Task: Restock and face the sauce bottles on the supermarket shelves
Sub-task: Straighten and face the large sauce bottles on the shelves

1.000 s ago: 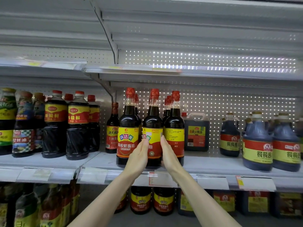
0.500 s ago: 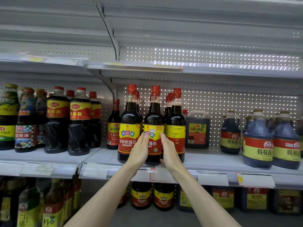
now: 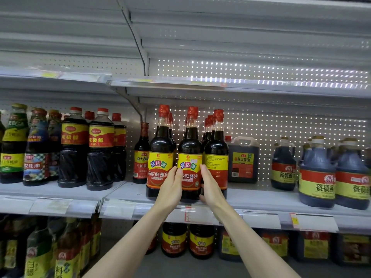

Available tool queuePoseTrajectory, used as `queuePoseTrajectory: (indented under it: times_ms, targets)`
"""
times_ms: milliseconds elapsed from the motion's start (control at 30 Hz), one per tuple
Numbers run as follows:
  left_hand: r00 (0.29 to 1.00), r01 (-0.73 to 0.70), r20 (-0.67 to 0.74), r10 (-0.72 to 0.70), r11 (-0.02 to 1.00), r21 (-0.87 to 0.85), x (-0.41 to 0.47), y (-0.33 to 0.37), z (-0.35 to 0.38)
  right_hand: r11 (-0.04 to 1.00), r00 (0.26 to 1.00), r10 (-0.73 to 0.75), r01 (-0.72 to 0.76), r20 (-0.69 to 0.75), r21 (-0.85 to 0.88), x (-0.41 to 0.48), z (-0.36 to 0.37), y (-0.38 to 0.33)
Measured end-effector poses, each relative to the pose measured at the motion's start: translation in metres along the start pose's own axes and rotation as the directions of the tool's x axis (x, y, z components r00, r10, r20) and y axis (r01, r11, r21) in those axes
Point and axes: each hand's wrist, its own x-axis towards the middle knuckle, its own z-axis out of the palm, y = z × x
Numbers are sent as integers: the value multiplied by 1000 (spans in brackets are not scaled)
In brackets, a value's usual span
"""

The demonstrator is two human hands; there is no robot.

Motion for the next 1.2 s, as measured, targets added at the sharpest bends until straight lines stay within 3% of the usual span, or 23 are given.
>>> queuePoseTrajectory:
  times_ms: [633,833,1000,1200]
  targets:
    - [1000,4,7,-5,1000,11,-4,0,5,999,999,30,-31,41,30,-9,-1,-5]
    - [962,-48,-261,80,991,126,-18,6,23,1000,1000,9,-9,1,18,-20,-18,-12]
    - [992,-57,-108,59,998,24,-26,24,50,992,961,-118,105,-250,-65,-23,-52,-18]
    - [995,96,31,-94,993,-70,-21,35,82,993,961,-104,86,-256,-78,-12,-79,-18]
